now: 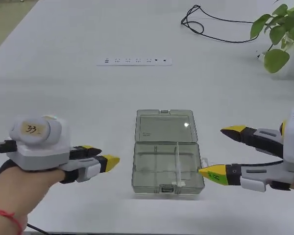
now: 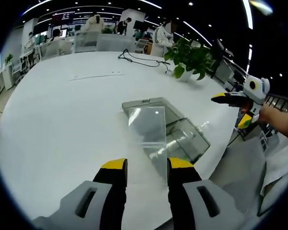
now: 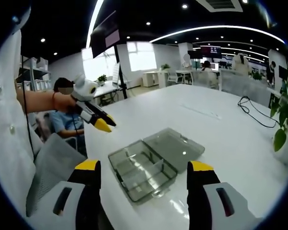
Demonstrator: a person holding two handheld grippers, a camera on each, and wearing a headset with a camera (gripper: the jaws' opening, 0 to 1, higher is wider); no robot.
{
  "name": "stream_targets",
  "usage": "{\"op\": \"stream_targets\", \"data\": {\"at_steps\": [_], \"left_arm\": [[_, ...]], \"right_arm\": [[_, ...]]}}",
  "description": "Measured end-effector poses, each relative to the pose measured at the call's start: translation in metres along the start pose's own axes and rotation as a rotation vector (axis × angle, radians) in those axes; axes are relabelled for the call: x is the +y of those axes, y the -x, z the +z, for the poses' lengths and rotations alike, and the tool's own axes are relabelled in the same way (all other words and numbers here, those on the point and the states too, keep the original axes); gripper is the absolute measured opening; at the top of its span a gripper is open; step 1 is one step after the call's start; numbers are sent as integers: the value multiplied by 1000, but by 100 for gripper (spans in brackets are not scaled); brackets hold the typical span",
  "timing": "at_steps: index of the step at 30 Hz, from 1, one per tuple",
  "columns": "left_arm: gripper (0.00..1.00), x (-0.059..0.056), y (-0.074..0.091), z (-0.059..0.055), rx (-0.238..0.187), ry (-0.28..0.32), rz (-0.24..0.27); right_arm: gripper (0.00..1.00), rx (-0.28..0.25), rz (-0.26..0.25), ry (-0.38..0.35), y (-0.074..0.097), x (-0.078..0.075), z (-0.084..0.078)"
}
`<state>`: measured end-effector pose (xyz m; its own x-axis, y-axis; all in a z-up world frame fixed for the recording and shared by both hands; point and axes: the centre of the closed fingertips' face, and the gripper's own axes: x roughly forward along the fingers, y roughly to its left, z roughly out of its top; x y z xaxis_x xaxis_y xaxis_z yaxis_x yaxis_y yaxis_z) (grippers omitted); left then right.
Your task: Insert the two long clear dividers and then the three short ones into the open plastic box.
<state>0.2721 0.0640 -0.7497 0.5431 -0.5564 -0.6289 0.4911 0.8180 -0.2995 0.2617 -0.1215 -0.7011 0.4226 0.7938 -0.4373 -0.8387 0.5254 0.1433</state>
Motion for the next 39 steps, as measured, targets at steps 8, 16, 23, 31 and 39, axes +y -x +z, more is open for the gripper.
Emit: {"op": "stream_targets", "data": {"at_steps": [8, 16, 23, 31, 39], "left_arm": [[31, -30, 0, 16, -70, 28, -61], [31, -56, -5, 30, -120, 33, -127], [31, -76, -9, 41, -147, 15, -173], [31, -87, -13, 44, -154, -8, -200], [28, -89, -13, 44, -156, -23, -202]], "right_arm": [[64, -55, 10, -91, -7, 12, 26], [45, -87, 21, -197, -31, 29, 42], [28, -101, 23, -299, -49, 38, 48], [19, -99, 9, -411, -59, 37, 48], [7, -90, -45, -519, -64, 33, 44]]}}
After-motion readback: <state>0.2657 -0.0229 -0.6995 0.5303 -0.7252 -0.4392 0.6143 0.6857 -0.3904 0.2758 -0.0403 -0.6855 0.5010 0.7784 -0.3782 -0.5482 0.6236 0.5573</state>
